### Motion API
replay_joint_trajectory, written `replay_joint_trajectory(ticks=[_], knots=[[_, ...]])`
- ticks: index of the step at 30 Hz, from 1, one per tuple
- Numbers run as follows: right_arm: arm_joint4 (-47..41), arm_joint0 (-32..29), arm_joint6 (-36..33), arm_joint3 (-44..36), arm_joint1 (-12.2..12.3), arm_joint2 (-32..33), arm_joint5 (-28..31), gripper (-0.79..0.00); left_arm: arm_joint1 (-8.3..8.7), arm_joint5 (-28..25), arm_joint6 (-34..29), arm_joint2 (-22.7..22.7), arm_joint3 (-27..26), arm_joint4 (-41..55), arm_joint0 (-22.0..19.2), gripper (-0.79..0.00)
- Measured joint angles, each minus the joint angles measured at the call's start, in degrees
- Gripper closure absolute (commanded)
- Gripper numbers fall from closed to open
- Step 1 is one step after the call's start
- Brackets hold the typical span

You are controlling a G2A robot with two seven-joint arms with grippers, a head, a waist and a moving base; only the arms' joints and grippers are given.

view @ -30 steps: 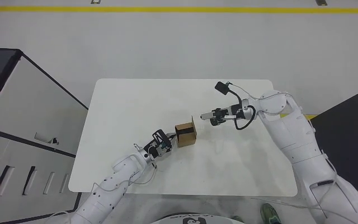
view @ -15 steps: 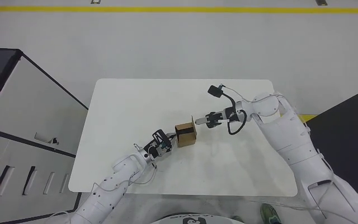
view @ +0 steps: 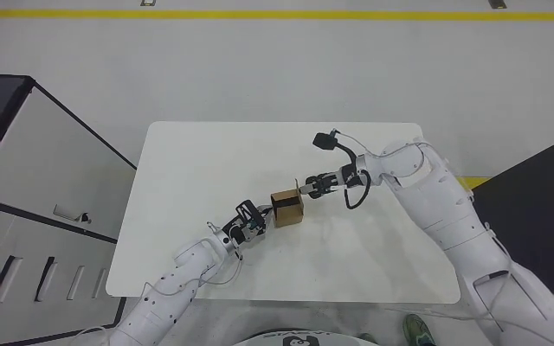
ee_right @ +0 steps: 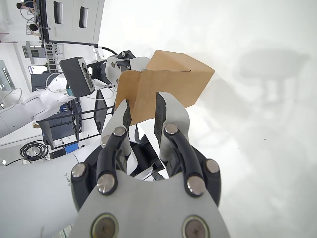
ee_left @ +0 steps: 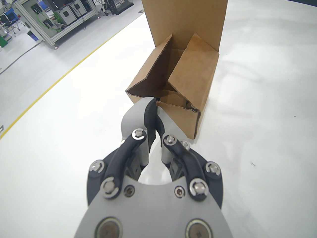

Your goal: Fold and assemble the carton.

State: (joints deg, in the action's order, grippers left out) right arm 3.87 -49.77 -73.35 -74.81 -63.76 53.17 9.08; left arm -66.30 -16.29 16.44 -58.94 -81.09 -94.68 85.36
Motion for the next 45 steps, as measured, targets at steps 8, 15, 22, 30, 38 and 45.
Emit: replay_joint_trajectory(ticks=[8, 15, 22, 30, 38, 45], knots=[[-0.35, 1.74, 0.1, 0.2, -0.56, -1.83, 0.58, -0.215, 0.0, 0.0, 0.0, 0.0, 0.0, 0.0, 0.0, 0.0], [1.26, 2.94, -0.56, -0.13, -0.84, -3.45, 0.11, -0.212, 0.0, 0.0, 0.0, 0.0, 0.0, 0.0, 0.0, 0.0], [3.92, 4.11, -1.6, -1.14, -1.02, -5.05, -1.01, -0.175, 0.0, 0.0, 0.0, 0.0, 0.0, 0.0, 0.0, 0.0], [7.84, 6.11, -3.38, -3.08, -1.44, -7.61, -2.32, -0.086, 0.0, 0.0, 0.0, 0.0, 0.0, 0.0, 0.0, 0.0], [12.02, 9.27, -6.02, -3.9, -2.4, -11.37, -3.03, -0.071, 0.0, 0.0, 0.0, 0.0, 0.0, 0.0, 0.0, 0.0], [14.41, 11.86, -7.01, -3.61, -3.62, -14.7, -3.91, -0.117, 0.0, 0.0, 0.0, 0.0, 0.0, 0.0, 0.0, 0.0]])
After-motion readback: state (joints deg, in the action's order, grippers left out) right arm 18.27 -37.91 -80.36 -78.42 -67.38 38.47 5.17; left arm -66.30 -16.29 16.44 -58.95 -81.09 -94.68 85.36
